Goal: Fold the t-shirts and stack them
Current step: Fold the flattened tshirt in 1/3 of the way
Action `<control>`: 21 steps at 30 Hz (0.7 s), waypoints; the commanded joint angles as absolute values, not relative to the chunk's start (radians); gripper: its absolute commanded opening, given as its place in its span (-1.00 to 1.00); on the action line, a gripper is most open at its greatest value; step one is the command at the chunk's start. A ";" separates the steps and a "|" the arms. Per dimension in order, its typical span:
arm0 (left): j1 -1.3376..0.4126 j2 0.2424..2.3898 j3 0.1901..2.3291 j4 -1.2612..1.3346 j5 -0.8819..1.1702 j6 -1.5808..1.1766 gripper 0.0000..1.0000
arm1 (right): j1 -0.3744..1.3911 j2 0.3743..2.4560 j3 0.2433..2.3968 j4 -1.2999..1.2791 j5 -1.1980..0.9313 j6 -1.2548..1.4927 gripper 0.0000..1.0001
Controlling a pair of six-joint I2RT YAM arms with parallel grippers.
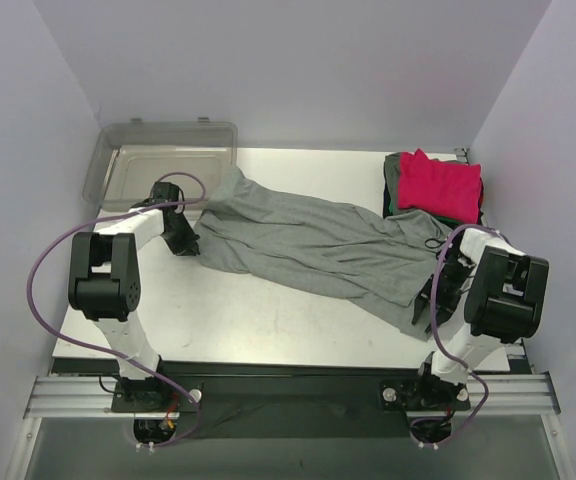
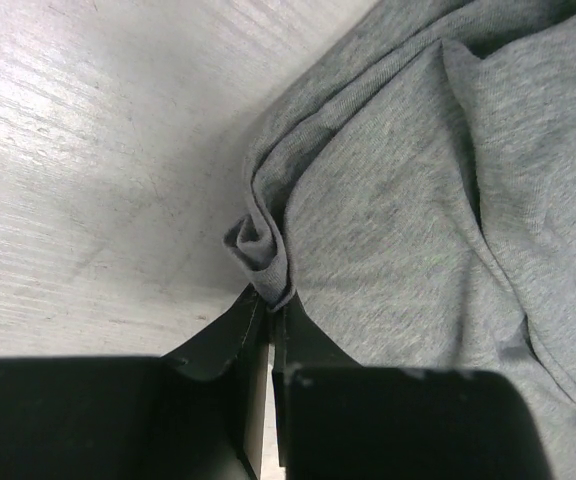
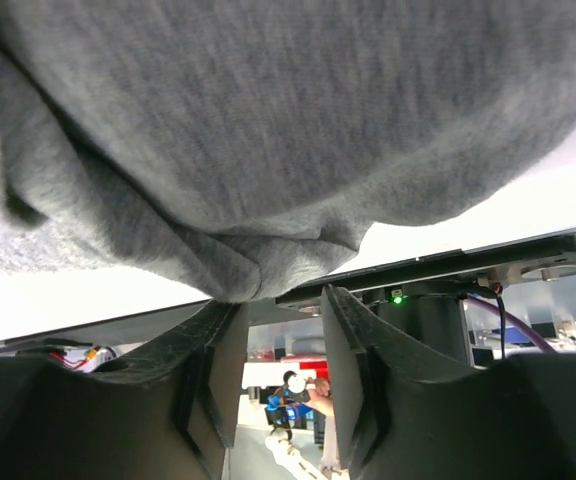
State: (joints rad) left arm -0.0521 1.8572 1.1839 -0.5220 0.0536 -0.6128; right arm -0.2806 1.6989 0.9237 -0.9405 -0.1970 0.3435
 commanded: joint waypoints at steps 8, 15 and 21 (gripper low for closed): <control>-0.006 1.836 1.146 -0.528 0.051 -0.554 -1.00 | -0.247 1.781 0.985 -0.986 -0.104 0.347 -0.47; 0.031 1.838 1.151 -0.522 0.074 -0.546 -1.00 | -0.169 1.819 0.979 -0.962 -0.038 0.390 -0.84; 0.064 1.822 1.155 -0.523 0.081 -0.529 -1.00 | -0.163 1.795 0.950 -0.950 -0.026 0.400 -1.00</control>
